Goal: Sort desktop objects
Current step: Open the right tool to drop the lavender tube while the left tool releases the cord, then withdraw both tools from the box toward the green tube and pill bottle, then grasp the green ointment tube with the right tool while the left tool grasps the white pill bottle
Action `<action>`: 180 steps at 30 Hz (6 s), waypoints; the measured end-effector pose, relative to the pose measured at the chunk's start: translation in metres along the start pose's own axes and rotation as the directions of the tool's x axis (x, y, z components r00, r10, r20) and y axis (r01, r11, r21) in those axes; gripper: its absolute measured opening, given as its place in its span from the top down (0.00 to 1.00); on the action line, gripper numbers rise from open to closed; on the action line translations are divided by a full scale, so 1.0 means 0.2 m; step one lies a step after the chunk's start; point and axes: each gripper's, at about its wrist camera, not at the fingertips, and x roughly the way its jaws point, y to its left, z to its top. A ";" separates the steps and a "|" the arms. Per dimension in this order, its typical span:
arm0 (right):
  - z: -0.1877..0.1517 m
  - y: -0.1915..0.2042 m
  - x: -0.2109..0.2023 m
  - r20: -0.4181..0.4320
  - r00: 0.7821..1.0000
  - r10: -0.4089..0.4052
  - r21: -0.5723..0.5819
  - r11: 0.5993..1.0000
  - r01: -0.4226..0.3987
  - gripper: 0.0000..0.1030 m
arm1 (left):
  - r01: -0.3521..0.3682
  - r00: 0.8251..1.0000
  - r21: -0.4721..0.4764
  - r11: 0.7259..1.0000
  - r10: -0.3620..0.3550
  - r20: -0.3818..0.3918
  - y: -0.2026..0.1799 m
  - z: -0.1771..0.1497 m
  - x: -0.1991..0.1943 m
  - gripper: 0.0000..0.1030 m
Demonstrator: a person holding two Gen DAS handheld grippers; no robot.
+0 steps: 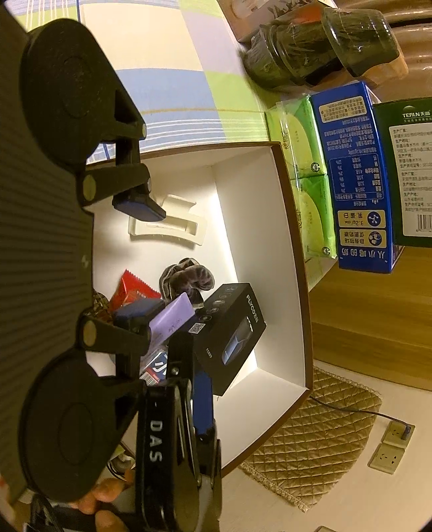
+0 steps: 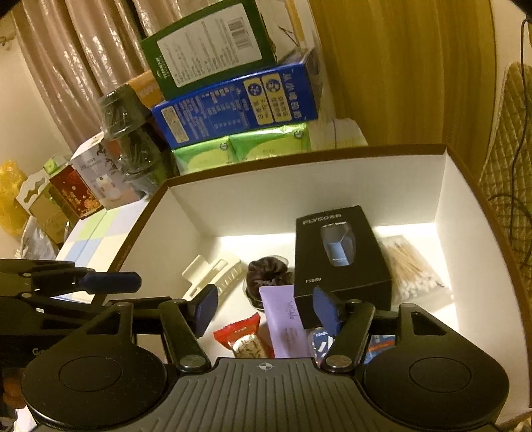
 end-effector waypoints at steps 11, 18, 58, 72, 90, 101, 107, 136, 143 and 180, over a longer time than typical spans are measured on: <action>-0.03 -0.02 -0.12 0.008 0.999 -0.034 -0.023 0.999 0.035 0.02 | -0.013 1.000 -0.016 1.000 0.013 0.018 0.03 -0.01 -0.07 0.32; -0.06 0.00 -0.19 0.005 0.999 -0.050 -0.029 0.998 0.050 0.02 | -0.020 0.999 -0.032 0.999 0.021 0.026 0.03 -0.02 -0.14 0.17; -0.35 0.44 -0.48 0.023 0.998 -0.052 -0.051 0.997 0.053 0.02 | -0.059 0.997 -0.089 0.994 0.063 0.044 0.23 -0.44 -0.72 0.11; -0.50 0.74 -0.42 -0.041 0.999 -0.002 -0.099 0.995 -0.002 0.02 | -0.105 0.994 -0.157 0.982 0.106 -0.008 0.50 -0.73 -0.87 0.11; -0.65 1.23 -0.16 -0.154 0.983 0.098 -0.237 0.962 -0.133 0.02 | -0.209 0.978 -0.283 0.936 0.202 -0.053 0.87 -1.04 -1.09 0.11; -0.73 1.51 0.08 -0.210 0.971 0.112 -0.297 0.939 -0.173 0.02 | -0.290 0.957 -0.349 0.891 0.270 -0.107 1.15 -1.21 -1.14 0.11; -0.76 1.63 0.22 -0.214 0.971 0.109 -0.307 0.936 -0.172 0.02 | -0.313 0.950 -0.360 0.879 0.284 -0.132 1.26 -1.26 -1.13 0.11; -0.85 1.84 0.71 -0.147 0.989 0.005 -0.415 0.908 -0.066 0.02 | -0.324 0.940 -0.340 0.883 0.259 -0.222 1.62 -1.24 -0.81 0.12; -0.87 1.85 0.75 -0.118 0.993 -0.021 -0.437 0.899 -0.033 0.08 | -0.315 0.941 -0.331 0.889 0.248 -0.229 1.65 -1.21 -0.76 0.12; -0.68 1.41 0.72 -0.065 0.980 -0.188 -0.222 0.960 0.170 0.20 | -0.227 0.971 -0.123 0.966 0.214 -0.112 1.70 -0.89 -0.30 0.61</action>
